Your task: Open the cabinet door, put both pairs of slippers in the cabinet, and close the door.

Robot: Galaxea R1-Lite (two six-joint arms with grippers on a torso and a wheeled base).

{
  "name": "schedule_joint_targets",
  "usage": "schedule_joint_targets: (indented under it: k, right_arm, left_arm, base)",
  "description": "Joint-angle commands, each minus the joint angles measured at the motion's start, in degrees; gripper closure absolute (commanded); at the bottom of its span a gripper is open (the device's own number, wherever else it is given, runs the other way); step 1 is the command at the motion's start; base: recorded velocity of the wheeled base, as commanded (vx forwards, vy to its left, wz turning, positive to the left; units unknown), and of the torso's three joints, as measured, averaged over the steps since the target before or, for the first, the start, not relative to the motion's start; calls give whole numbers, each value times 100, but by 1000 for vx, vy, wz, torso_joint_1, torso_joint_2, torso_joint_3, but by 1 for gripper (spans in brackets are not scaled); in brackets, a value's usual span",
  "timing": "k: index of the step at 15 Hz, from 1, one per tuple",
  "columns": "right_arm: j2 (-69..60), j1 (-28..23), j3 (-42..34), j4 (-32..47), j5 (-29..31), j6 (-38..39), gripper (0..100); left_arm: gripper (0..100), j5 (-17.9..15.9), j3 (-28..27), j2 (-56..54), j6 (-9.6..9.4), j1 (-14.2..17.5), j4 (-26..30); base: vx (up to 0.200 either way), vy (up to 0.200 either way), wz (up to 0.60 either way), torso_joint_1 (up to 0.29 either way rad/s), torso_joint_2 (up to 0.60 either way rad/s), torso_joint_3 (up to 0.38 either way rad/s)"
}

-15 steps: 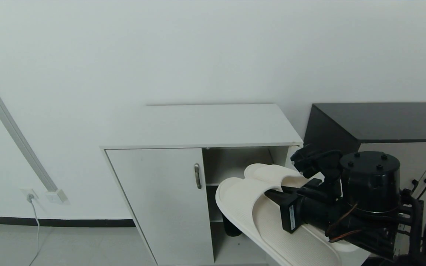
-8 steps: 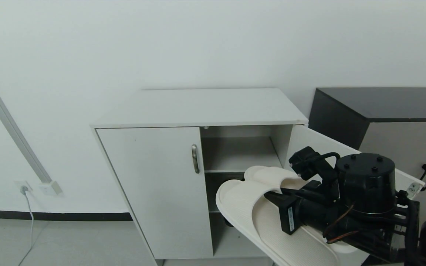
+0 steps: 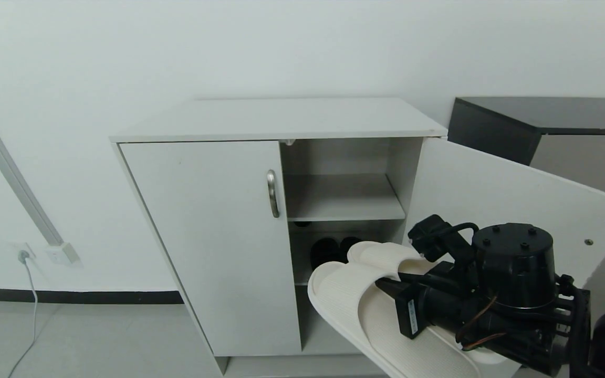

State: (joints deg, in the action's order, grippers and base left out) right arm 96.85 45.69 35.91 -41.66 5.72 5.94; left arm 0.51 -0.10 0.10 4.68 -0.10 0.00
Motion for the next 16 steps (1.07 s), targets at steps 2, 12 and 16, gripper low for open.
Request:
schedule_joint_targets:
  k: [2,12,16]
  right_arm:
    - [35,10,-23,0,-18,4,100]
    - [264,63,-23,-229,8,-5,100]
    - [589,195,-181,-607,35,4,100]
  left_arm:
    - [100,2,1,8,6,1,0]
    - [100,2,1,8,-2,1,0]
    - [100,2,1,8,-2,1,0]
  base:
    - [0,0,0,-88,444,364]
    - [0,0,0,-13,183,160]
    - [0,0,0,-4,10,27]
